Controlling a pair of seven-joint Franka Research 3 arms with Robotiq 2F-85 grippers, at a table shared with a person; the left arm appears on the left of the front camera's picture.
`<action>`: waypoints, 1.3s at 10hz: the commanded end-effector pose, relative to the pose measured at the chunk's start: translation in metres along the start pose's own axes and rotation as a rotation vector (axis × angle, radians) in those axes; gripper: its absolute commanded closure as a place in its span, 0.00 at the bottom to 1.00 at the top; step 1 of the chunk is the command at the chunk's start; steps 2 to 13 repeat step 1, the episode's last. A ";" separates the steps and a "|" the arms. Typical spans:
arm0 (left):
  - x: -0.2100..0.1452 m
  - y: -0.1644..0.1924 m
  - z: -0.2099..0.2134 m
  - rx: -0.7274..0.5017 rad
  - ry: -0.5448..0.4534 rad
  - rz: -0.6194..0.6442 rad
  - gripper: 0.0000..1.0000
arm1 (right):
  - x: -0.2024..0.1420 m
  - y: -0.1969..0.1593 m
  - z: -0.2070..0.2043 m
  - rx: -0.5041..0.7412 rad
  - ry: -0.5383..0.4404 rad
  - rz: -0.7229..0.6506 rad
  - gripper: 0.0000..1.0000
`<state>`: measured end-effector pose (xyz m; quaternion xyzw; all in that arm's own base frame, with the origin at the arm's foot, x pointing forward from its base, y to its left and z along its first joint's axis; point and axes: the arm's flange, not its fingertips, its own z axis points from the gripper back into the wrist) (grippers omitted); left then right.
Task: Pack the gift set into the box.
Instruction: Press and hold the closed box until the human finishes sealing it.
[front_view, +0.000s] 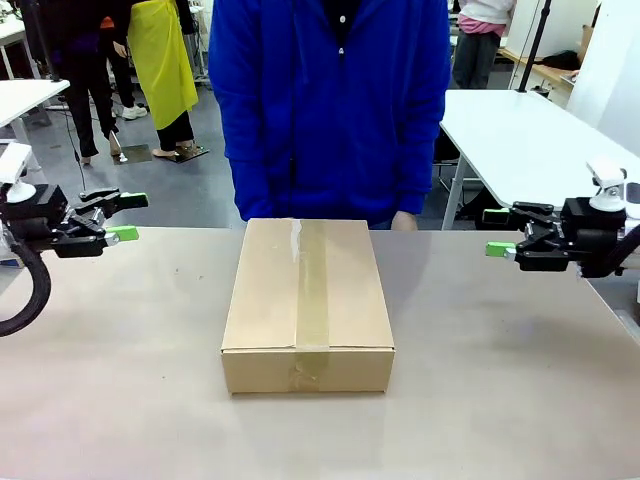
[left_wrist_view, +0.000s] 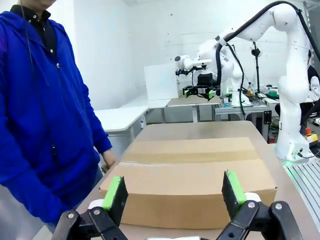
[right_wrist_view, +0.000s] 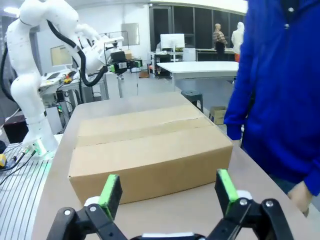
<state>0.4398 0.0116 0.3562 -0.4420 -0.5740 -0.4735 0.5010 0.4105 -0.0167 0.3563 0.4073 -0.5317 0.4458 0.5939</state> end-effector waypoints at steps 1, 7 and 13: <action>0.004 0.000 0.009 0.022 -0.002 0.015 0.00 | -0.002 -0.006 0.009 -0.019 -0.002 -0.016 0.00; 0.004 0.000 0.009 0.022 -0.002 0.015 0.00 | -0.002 -0.006 0.009 -0.019 -0.002 -0.016 0.00; 0.004 0.000 0.009 0.022 -0.002 0.015 0.00 | -0.002 -0.006 0.009 -0.019 -0.002 -0.016 0.00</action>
